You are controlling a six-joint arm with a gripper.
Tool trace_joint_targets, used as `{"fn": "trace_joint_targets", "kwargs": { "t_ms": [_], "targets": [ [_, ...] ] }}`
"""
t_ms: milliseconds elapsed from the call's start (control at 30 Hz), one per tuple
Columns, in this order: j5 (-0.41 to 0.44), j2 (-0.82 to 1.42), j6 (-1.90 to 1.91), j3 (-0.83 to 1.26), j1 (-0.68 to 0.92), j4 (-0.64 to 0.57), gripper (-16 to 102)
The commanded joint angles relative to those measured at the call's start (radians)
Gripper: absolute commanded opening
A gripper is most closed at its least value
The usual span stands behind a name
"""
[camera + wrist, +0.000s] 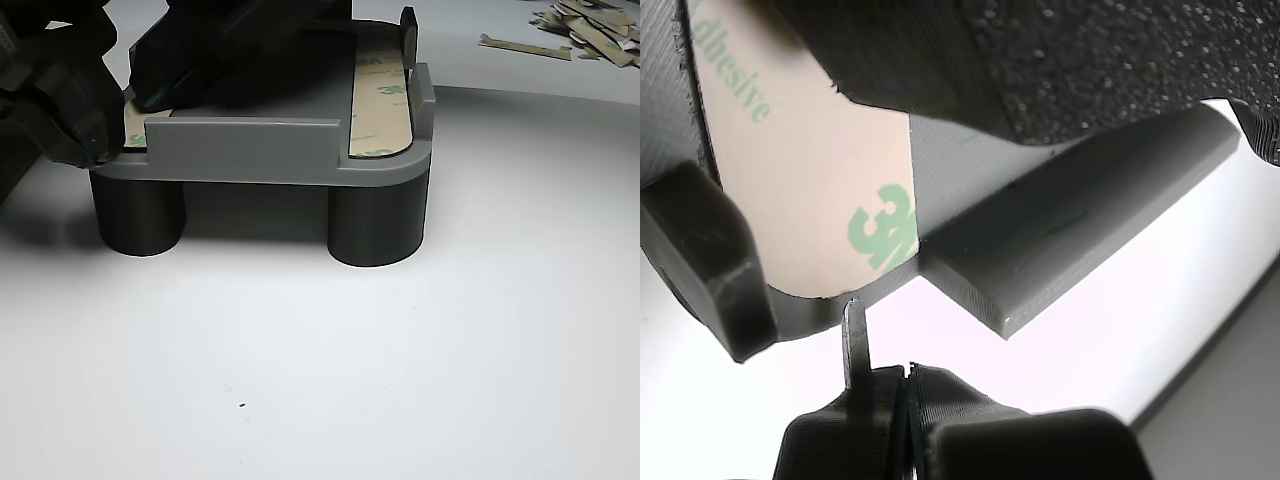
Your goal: Peel off protective film from adhesive tape.
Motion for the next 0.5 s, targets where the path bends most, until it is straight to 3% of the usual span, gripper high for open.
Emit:
{"fn": "trace_joint_targets", "kwargs": {
  "t_ms": [0,467],
  "targets": [
    [0.008,0.021,-0.002,-0.018,-0.006,-0.009,-11],
    [0.014,0.006,0.002,-0.021,-0.006,-0.008,-11]
  ]
}}
